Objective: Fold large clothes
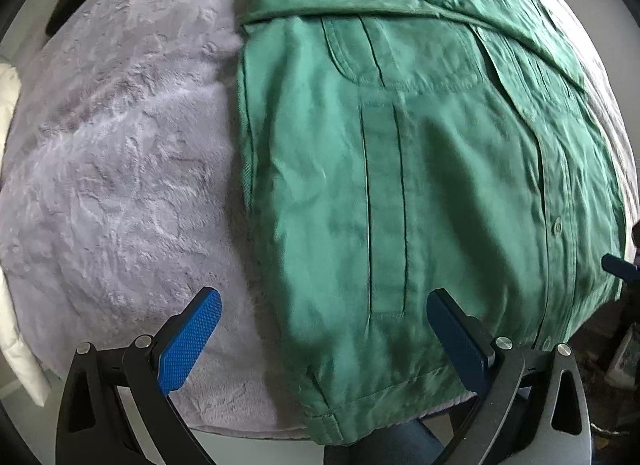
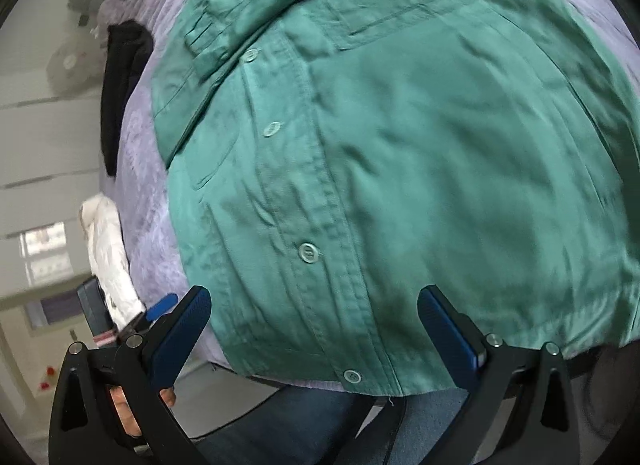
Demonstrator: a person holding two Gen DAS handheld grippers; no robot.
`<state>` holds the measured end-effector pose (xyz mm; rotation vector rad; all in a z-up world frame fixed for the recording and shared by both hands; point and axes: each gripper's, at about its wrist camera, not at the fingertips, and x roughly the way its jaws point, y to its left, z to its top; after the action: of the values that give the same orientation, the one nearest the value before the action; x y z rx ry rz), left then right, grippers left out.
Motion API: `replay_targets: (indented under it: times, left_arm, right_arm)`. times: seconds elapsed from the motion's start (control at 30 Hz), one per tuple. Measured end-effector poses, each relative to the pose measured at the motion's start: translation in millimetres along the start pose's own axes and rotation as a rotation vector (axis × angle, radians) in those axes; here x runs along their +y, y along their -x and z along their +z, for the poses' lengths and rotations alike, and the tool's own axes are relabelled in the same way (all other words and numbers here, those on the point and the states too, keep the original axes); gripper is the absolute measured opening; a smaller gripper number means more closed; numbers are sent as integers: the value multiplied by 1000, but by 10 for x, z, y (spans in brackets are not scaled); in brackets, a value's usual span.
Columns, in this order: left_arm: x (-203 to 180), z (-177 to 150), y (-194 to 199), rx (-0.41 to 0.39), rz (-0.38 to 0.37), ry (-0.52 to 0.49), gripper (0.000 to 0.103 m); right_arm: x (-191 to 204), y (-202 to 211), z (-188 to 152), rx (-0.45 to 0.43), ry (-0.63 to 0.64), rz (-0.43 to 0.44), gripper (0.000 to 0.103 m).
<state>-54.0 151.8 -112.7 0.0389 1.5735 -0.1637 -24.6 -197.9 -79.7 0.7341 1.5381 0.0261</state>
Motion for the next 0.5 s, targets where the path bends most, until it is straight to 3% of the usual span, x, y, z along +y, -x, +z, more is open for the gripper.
replay_targets:
  times: [0.37,0.5]
  left_arm:
    - [98,-378,-324,40,-76,73,103]
    - [94,-532,-592,84,-98,140,103]
  right_arm:
    - [-491,447,-134,-114,-77,-61,103]
    - [-831,774,-47,-177,-62,-162,103]
